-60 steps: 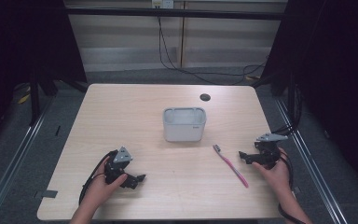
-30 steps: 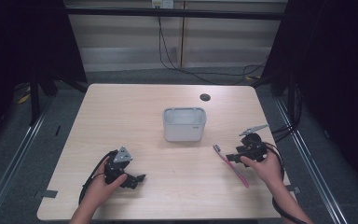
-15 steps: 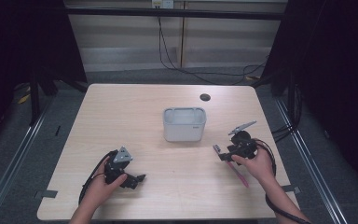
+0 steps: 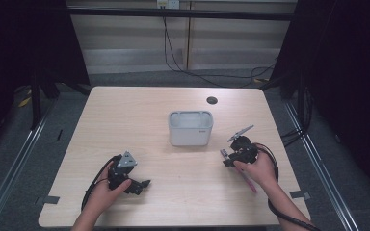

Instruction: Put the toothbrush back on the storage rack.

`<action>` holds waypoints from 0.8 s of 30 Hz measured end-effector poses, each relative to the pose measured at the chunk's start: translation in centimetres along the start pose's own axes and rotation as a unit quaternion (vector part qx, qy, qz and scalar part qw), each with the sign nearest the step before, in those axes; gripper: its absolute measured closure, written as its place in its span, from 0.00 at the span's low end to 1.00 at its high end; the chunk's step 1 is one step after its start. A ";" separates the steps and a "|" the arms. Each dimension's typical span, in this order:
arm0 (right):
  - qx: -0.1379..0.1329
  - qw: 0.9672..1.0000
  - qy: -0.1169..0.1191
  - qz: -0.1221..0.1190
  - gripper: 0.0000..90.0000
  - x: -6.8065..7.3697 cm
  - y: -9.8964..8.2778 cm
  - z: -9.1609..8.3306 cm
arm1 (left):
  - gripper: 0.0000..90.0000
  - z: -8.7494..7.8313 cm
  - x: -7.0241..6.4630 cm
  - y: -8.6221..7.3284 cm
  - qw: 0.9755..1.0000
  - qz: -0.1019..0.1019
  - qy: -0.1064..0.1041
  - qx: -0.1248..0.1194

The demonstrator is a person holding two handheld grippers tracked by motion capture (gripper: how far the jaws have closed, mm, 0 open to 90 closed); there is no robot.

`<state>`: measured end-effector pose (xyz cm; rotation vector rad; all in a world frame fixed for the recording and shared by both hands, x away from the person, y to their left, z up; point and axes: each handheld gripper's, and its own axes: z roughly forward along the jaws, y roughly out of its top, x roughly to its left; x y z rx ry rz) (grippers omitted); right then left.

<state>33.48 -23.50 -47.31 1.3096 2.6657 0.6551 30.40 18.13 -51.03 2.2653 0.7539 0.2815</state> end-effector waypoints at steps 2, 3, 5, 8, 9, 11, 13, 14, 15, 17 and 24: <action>0.015 1.000 -0.006 -0.003 0.72 0.2 0.2 0.3 | 0.00 0.0 0.0 0.0 1.000 0.000 0.000 0.000; 0.020 1.000 -0.009 -0.001 0.73 0.3 0.3 0.4 | 0.00 0.0 0.0 0.0 1.000 0.000 0.000 0.000; 0.022 1.000 -0.010 0.003 0.77 0.3 0.4 0.5 | 0.00 0.0 0.0 0.0 1.000 0.000 0.000 0.000; 0.023 1.000 -0.007 0.014 0.87 0.3 0.5 0.5 | 0.00 0.0 0.0 0.0 1.000 0.000 0.000 0.000; 0.024 0.999 -0.008 0.020 0.92 0.3 0.5 0.5 | 0.00 0.0 0.0 0.0 1.000 0.000 0.000 0.000; 0.024 0.999 -0.008 0.027 0.94 0.3 0.5 0.5 | 0.00 0.0 0.0 0.0 1.000 0.000 0.000 0.000; 0.025 0.999 -0.008 0.029 0.94 0.3 0.5 0.5 | 0.00 0.0 0.0 0.0 1.000 0.000 0.000 0.000; 0.026 0.999 -0.008 0.033 0.94 0.3 0.5 0.5 | 0.00 0.0 0.0 0.0 1.000 0.000 0.000 0.000; 0.021 0.999 -0.003 0.039 0.94 0.2 0.5 0.5 | 0.00 0.0 0.0 0.0 1.000 0.000 0.000 0.000; 0.010 0.999 -0.006 0.045 0.94 0.2 0.5 0.1 | 0.00 0.0 0.0 0.0 1.000 0.000 0.000 0.000; -0.025 0.998 -0.006 0.053 0.94 -0.1 0.8 -1.5 | 0.00 0.0 0.0 0.0 1.000 0.000 0.000 0.000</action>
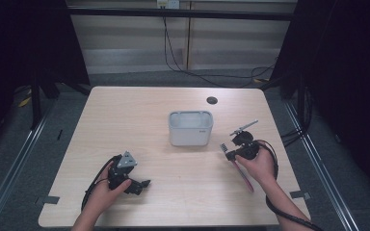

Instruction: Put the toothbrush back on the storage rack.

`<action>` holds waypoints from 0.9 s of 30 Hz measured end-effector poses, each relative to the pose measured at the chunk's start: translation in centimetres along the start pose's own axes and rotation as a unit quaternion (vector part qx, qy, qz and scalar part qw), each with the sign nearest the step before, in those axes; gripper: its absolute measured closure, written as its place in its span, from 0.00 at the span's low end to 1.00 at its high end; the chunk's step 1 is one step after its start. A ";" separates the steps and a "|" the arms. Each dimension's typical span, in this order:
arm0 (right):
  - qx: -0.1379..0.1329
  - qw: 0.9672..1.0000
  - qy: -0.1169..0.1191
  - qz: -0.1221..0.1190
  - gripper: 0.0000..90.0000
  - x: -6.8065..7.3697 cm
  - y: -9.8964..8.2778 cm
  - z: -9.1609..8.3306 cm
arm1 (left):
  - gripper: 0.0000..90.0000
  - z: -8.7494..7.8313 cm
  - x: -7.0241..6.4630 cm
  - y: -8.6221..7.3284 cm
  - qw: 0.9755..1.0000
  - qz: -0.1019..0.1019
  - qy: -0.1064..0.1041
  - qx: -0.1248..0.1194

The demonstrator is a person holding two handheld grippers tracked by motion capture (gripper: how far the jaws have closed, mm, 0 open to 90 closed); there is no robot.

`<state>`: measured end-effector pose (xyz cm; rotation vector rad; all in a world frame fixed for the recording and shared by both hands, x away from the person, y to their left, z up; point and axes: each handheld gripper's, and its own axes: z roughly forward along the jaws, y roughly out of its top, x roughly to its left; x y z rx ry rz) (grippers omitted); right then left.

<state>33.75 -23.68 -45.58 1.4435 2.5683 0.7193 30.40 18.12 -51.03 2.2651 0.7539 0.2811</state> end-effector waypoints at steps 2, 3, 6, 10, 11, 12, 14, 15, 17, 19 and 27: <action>-0.004 1.000 0.000 0.001 0.94 0.0 0.0 -0.2 | 0.00 0.0 0.0 0.0 1.000 0.000 0.000 0.000; -0.017 1.000 0.002 0.004 0.94 -0.1 0.1 -0.6 | 0.00 0.0 0.0 0.0 1.000 0.000 0.000 0.000; -0.026 1.000 0.006 0.007 0.94 -0.1 0.2 -1.0 | 0.00 0.0 0.0 0.0 1.000 0.000 0.000 0.000; -0.042 0.999 0.011 0.007 0.95 0.0 0.4 -1.8 | 0.00 0.0 0.0 0.0 1.000 0.000 0.000 0.000; -0.043 0.999 0.011 0.005 0.95 0.0 0.5 -1.9 | 0.00 0.0 0.0 0.0 1.000 0.000 0.000 0.000; -0.047 0.999 0.012 0.003 0.95 0.0 0.5 -2.0 | 0.00 0.0 0.0 0.0 1.000 0.000 0.000 0.000; -0.052 0.999 0.014 0.006 0.95 0.0 0.5 -2.1 | 0.00 0.0 0.0 0.0 1.000 0.000 0.000 0.000; -0.058 0.998 0.016 0.008 0.95 -0.1 0.5 -2.3 | 0.00 0.0 0.0 0.0 1.000 0.000 0.000 0.000; -0.060 0.998 0.015 0.007 0.95 -0.1 0.5 -2.5 | 0.00 0.0 0.0 0.0 1.000 0.000 0.000 0.000; -0.066 0.998 0.017 0.007 0.95 -0.1 0.6 -2.6 | 0.00 0.0 0.0 0.0 1.000 0.000 0.000 0.000; -0.098 0.995 0.017 0.006 0.95 -0.1 1.0 -4.0 | 0.00 0.0 0.0 0.0 1.000 0.000 0.000 0.000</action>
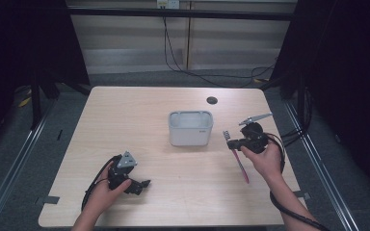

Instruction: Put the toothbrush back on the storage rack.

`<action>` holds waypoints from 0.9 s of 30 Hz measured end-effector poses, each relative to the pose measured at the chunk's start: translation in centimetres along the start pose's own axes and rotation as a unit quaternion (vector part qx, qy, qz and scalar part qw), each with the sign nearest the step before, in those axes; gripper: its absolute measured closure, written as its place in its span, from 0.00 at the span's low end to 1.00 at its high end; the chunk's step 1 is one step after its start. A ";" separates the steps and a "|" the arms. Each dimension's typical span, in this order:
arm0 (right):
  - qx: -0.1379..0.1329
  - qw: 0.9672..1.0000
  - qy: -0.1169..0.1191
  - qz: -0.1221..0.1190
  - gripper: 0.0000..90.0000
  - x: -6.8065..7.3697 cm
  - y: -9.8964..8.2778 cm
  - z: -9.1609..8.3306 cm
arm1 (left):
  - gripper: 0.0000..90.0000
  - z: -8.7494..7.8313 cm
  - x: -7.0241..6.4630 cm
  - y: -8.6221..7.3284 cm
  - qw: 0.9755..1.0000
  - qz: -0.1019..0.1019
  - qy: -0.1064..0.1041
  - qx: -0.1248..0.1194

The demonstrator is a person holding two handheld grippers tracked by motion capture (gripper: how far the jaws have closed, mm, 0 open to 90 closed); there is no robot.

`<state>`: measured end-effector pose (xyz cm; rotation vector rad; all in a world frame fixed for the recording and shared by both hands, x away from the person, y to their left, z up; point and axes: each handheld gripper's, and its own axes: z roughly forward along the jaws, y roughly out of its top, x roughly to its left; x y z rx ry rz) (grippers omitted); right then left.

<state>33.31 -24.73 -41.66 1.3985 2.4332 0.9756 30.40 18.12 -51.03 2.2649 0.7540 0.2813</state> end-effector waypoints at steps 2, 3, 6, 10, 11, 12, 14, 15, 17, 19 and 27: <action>-0.007 1.000 0.001 0.000 0.95 0.1 0.1 -0.2 | 0.00 0.0 0.0 0.0 1.000 0.000 0.000 0.000; -0.007 1.000 0.001 0.000 0.95 0.1 0.1 -0.2 | 0.00 0.0 0.0 0.0 1.000 0.000 0.000 0.000; -0.024 1.000 0.008 0.003 0.95 0.2 0.5 -0.7 | 0.00 0.0 0.0 0.0 1.000 0.000 0.000 0.000; -0.039 0.999 0.006 0.002 0.95 0.4 0.9 -1.1 | 0.00 0.0 0.0 0.0 1.000 0.000 0.000 0.000; -0.043 0.999 0.002 0.002 0.95 0.5 1.0 -1.3 | 0.00 0.0 0.0 0.0 1.000 0.000 0.000 0.000; -0.046 0.999 0.000 0.002 0.95 0.5 1.1 -1.4 | 0.00 0.0 0.0 0.0 1.000 0.000 0.000 0.000; -0.055 0.998 -0.002 0.005 0.95 0.5 1.3 -1.7 | 0.00 0.0 0.0 0.0 1.000 0.000 0.000 0.000; -0.056 0.998 -0.002 0.004 0.95 0.5 1.4 -1.7 | 0.00 0.0 0.0 0.0 1.000 0.000 0.000 0.000; -0.062 0.998 -0.005 0.002 0.95 0.5 1.6 -1.9 | 0.00 0.0 0.0 0.0 1.000 0.000 0.000 0.000; -0.067 0.998 -0.002 0.002 0.95 0.5 1.6 -2.0 | 0.00 0.0 0.0 0.0 1.000 0.000 0.000 0.000; -0.102 0.995 -0.002 0.007 0.95 0.6 2.2 -2.8 | 0.00 0.0 0.0 0.0 1.000 0.000 0.001 0.000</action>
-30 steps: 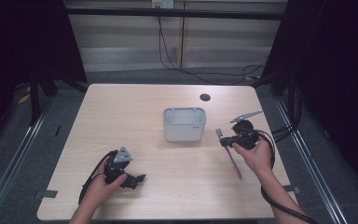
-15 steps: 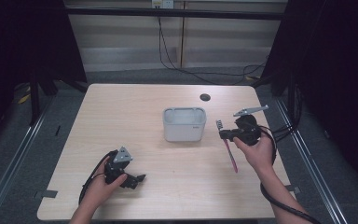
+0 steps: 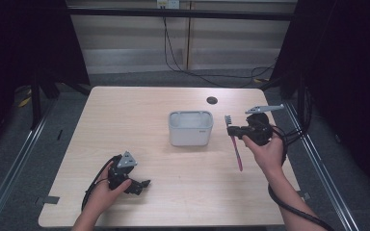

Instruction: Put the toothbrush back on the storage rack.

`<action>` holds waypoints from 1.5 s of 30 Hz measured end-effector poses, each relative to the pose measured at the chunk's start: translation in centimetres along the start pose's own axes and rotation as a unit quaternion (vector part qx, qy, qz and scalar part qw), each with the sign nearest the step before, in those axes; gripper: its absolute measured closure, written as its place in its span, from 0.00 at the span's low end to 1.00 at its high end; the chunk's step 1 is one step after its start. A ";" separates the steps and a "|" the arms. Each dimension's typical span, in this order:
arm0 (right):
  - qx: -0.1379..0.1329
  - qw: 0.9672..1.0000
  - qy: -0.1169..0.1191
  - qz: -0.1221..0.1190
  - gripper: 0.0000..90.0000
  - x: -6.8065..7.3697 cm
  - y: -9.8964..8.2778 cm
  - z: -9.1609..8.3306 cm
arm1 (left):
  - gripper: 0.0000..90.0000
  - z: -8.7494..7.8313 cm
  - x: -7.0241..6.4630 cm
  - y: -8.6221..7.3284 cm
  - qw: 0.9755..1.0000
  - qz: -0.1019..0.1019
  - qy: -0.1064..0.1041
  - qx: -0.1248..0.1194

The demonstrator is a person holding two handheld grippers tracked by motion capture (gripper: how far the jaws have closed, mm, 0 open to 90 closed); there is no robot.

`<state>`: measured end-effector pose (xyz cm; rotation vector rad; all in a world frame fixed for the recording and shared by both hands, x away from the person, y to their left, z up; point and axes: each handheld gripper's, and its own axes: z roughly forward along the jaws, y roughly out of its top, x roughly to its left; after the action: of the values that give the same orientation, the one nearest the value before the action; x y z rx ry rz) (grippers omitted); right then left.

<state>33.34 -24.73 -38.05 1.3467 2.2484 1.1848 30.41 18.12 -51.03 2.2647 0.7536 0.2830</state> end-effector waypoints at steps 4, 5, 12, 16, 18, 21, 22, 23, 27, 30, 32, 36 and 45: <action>-0.013 1.000 0.001 0.001 0.95 0.1 0.3 -0.2 | 0.00 0.0 0.0 0.0 1.000 0.000 0.000 0.000; -0.016 1.000 0.000 0.000 0.95 0.2 0.4 -0.2 | 0.00 0.0 0.0 0.0 1.000 0.000 0.000 0.000; -0.027 1.000 -0.002 -0.004 0.95 0.5 1.0 -0.4 | 0.00 0.0 0.0 0.0 1.000 0.000 0.000 0.001; -0.035 0.999 -0.002 -0.005 0.95 0.6 1.3 -0.5 | 0.00 0.0 0.0 0.0 1.000 0.000 0.000 0.000; -0.041 0.999 -0.002 -0.005 0.95 0.6 1.4 -0.6 | 0.00 0.0 0.0 0.0 1.000 0.000 0.000 0.000; -0.045 0.999 0.000 -0.004 0.95 0.6 1.6 -0.6 | 0.00 0.0 0.0 0.0 1.000 0.000 0.000 0.000; -0.047 0.999 -0.001 -0.003 0.95 0.7 1.7 -0.7 | 0.00 0.0 0.0 0.0 1.000 0.000 0.000 0.000; -0.050 0.999 0.000 -0.003 0.95 0.7 1.7 -0.7 | 0.00 0.0 0.0 0.0 1.000 0.000 0.000 0.000; -0.062 0.998 0.000 -0.002 0.95 0.7 2.0 -0.9 | 0.00 0.0 0.0 0.0 1.000 0.000 0.000 0.000; -0.066 0.998 0.001 -0.004 0.95 0.9 2.3 -0.9 | 0.00 0.0 0.0 0.0 1.000 0.000 0.000 0.000; -0.070 0.998 0.002 -0.005 0.95 1.0 2.4 -0.9 | 0.00 0.0 0.0 0.0 1.000 0.000 -0.001 0.000; -0.079 0.997 -0.003 -0.006 0.95 1.1 2.7 -1.1 | 0.00 0.0 0.0 0.0 1.000 0.000 0.000 0.000; -0.099 0.995 -0.002 0.001 0.95 1.1 3.4 -1.4 | 0.00 0.0 0.0 0.0 1.000 0.000 0.000 0.000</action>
<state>34.02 -23.74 -34.37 1.2738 2.0635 1.3631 30.40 18.12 -51.03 2.2653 0.7541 0.2812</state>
